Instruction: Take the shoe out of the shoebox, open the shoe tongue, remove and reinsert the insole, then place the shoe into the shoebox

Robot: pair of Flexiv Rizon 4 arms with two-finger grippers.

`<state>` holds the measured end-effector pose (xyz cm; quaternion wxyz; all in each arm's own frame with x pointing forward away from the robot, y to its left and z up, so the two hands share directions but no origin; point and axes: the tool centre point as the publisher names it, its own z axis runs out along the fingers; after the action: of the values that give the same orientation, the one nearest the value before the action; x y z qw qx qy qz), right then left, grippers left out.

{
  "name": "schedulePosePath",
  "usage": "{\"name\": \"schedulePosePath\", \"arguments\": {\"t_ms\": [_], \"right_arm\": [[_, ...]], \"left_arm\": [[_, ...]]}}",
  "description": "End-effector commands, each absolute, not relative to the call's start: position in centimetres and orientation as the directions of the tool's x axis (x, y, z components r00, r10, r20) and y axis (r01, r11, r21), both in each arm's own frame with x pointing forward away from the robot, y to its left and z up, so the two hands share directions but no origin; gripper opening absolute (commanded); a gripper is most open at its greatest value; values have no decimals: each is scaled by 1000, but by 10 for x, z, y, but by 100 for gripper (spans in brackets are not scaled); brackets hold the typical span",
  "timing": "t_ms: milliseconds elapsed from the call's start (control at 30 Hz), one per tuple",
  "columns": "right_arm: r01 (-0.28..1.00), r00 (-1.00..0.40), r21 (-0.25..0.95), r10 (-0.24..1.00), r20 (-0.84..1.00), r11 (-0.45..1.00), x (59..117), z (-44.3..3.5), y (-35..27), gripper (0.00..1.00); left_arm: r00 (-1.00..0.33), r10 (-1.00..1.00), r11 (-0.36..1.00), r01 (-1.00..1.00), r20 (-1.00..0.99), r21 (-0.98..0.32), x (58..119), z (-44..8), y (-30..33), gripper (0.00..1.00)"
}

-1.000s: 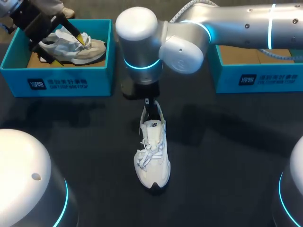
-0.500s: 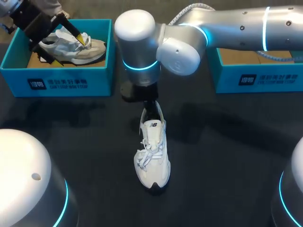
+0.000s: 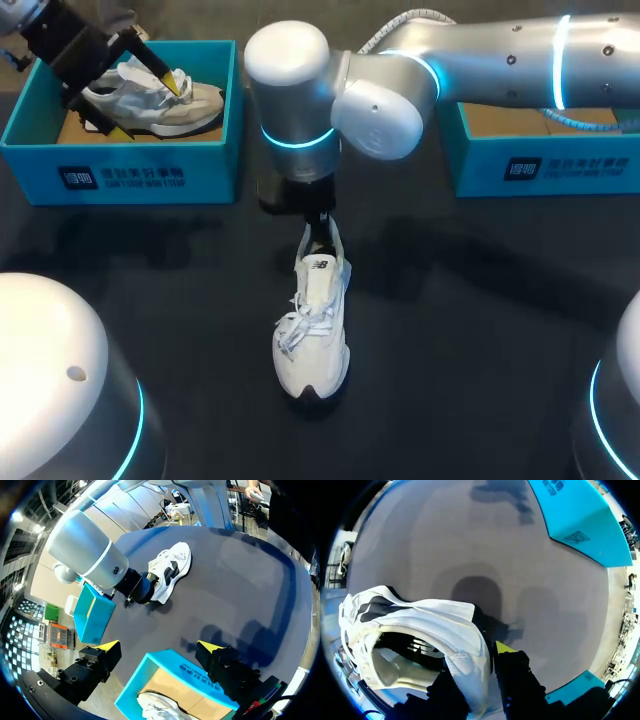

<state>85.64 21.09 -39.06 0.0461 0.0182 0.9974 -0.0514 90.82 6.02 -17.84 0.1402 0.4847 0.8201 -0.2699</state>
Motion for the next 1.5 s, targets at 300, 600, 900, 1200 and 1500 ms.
{"name": "schedulePosePath", "arguments": {"t_ms": [300,600,900,1200,1500], "right_arm": [[-30,-987,-69,-40,-153,997,838,-312,221,0],[-90,-978,-83,-104,-180,993,827,-236,233,0],[-133,-961,-111,-156,-230,985,827,-196,236,0],[-113,-961,-113,-138,-239,987,828,-188,236,0],[-113,-961,-113,-138,-239,987,828,-188,236,0]], "left_arm": [[-491,721,385,871,-488,-306,908,-178,60,100],[-491,721,385,871,-488,-306,908,-178,60,100],[-491,721,385,871,-488,-306,908,-178,60,100],[-491,721,385,871,-488,-306,908,-178,60,100],[-491,721,385,871,-488,-306,908,-178,60,100]]}}
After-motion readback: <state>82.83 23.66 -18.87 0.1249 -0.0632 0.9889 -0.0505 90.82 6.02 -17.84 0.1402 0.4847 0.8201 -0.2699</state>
